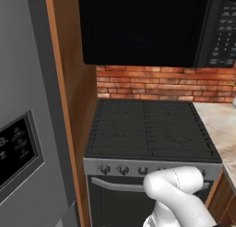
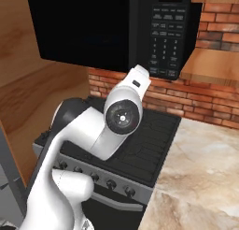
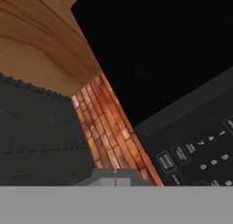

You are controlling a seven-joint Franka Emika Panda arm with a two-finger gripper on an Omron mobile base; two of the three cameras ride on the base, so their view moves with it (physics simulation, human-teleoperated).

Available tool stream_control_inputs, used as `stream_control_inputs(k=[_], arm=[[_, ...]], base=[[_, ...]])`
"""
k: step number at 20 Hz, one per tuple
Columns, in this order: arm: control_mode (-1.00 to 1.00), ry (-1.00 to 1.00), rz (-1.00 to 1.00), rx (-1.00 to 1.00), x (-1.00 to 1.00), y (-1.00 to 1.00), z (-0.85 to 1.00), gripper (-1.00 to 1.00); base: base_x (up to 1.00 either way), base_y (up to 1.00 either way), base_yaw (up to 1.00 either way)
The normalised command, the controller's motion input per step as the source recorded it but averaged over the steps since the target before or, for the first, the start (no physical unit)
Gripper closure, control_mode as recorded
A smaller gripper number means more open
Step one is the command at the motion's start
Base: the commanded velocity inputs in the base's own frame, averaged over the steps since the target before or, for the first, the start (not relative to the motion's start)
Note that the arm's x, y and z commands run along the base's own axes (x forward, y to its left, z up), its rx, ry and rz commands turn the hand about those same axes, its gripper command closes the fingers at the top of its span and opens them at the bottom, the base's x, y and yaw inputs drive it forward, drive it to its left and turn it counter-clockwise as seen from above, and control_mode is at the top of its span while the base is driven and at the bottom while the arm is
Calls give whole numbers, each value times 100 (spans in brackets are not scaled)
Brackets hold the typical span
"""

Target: Transport the steak from the fridge to the microwave and turn on the microwave.

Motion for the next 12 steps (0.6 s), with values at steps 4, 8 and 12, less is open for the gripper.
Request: stream_control_inputs(k=[4,8,12], arm=[[-100,-4,0,-8,44,-12,0,100],[-100,-9,0,-8,45,-3,0,100],[-100,-12,0,-8,46,-5,0,100]], base=[[0,0,0],[0,0,0],[0,0,0]])
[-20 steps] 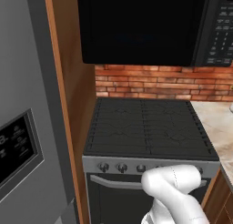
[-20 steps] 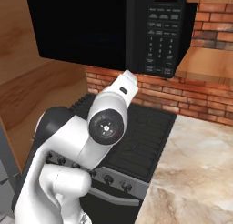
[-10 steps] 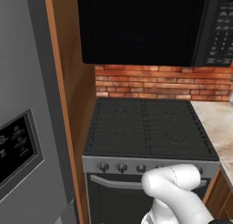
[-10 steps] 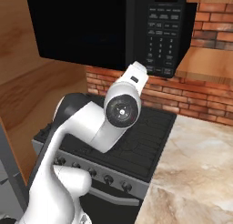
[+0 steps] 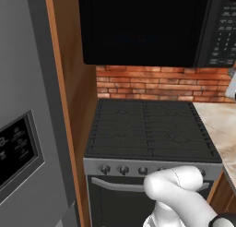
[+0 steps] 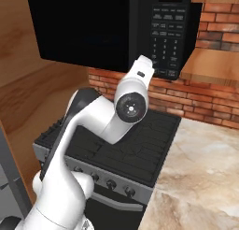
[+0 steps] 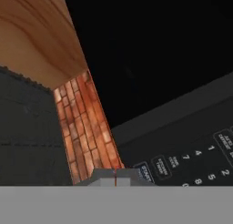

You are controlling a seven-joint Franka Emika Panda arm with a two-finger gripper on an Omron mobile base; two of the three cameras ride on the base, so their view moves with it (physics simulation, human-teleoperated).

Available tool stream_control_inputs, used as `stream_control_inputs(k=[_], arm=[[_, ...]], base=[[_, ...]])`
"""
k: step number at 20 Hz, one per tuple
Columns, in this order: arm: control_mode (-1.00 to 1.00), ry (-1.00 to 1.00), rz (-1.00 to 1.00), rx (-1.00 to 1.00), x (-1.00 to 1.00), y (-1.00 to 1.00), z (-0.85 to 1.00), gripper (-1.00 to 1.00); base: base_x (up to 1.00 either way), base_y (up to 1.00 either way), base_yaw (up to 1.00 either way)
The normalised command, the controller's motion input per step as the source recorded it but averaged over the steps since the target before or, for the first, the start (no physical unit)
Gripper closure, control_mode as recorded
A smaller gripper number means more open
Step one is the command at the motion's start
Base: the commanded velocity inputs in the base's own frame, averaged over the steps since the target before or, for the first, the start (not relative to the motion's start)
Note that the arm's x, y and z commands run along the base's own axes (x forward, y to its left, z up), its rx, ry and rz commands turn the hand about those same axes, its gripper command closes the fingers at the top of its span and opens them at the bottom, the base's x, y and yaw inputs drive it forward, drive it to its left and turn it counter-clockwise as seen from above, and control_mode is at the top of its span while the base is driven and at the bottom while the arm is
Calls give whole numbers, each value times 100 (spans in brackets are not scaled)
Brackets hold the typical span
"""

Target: Transport the steak from the fridge to the microwave and turn on the microwave.

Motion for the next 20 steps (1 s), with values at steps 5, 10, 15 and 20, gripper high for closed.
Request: stream_control_inputs(k=[5,10,15,20], arm=[[-100,-11,0,-5,43,-23,0,100],[-100,-6,-1,-3,37,-26,0,100],[-100,0,-2,-2,32,-13,1,100],[-100,0,-5,-2,23,0,5,100]], base=[[0,0,0],[0,0,0],[0,0,0],[0,0,0]])
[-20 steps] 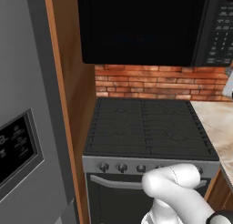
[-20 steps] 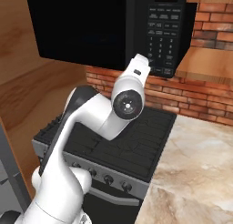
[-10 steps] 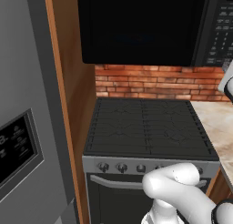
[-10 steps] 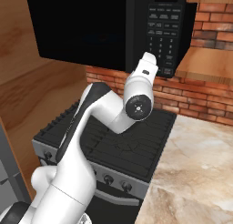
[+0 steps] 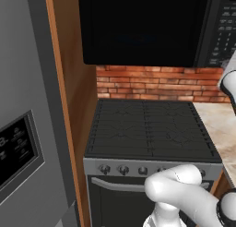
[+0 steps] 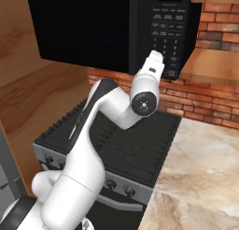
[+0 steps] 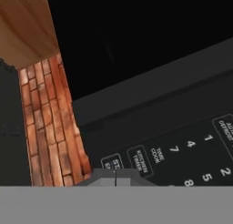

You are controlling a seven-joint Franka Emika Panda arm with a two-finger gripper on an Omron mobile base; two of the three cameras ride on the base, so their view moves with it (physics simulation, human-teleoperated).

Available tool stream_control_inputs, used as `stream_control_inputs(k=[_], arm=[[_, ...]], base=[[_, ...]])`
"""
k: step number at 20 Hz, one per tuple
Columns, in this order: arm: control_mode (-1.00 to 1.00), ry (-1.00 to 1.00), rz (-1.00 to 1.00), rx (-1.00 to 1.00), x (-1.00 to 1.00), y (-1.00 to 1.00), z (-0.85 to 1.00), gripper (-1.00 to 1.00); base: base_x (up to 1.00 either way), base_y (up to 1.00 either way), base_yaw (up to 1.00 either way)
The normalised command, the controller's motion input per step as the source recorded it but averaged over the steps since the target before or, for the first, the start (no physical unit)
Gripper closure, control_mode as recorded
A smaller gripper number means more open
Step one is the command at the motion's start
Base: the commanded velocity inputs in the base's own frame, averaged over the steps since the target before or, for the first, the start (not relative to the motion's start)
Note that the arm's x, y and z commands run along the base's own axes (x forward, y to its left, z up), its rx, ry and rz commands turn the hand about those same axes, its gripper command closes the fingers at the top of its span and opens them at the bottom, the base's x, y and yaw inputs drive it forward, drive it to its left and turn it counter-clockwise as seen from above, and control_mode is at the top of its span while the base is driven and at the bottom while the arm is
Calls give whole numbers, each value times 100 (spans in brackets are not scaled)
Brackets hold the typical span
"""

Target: Transport the steak from the fridge to the microwave and turn on the microwave.

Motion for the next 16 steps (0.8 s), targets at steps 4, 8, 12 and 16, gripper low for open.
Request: stream_control_inputs(k=[4,8,12,16], arm=[[-100,0,-6,-4,18,0,1,100],[-100,0,-5,-4,22,0,0,100],[-100,0,-3,-5,26,0,0,100],[-100,0,0,-4,16,0,0,100]], base=[[0,0,0],[0,0,0],[0,0,0],[0,0,0]])
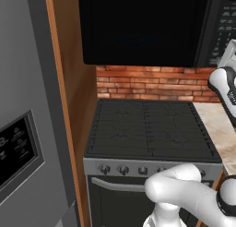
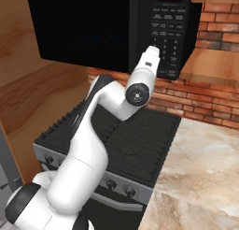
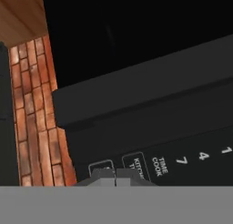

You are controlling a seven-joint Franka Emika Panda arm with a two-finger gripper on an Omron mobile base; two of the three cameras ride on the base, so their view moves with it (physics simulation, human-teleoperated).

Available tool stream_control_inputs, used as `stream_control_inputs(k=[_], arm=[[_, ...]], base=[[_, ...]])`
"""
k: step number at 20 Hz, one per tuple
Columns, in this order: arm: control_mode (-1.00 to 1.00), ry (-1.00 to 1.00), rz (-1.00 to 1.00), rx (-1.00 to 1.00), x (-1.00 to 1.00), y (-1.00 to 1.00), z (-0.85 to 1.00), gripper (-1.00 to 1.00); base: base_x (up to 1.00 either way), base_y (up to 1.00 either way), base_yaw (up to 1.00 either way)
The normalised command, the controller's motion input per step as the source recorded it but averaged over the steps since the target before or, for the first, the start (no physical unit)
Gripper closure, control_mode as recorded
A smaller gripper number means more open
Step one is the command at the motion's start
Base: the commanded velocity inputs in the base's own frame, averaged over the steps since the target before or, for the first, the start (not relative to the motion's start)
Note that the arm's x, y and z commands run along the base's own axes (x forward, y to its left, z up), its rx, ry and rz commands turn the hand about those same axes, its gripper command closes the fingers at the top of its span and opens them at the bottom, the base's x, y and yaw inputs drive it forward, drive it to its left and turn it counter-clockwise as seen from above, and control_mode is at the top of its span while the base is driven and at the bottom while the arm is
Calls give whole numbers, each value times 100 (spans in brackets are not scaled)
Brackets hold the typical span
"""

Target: Transport the steak from the fridge to the microwave and turn on the microwave.

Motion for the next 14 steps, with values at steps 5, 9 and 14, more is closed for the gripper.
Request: stream_control_inputs(k=[5,9,14], arm=[[-100,0,0,-3,5,0,0,100],[-100,0,0,-3,0,-5,0,100],[-100,1,0,-3,0,-6,0,100]], base=[[0,0,0],[0,0,0],[0,0,0]])
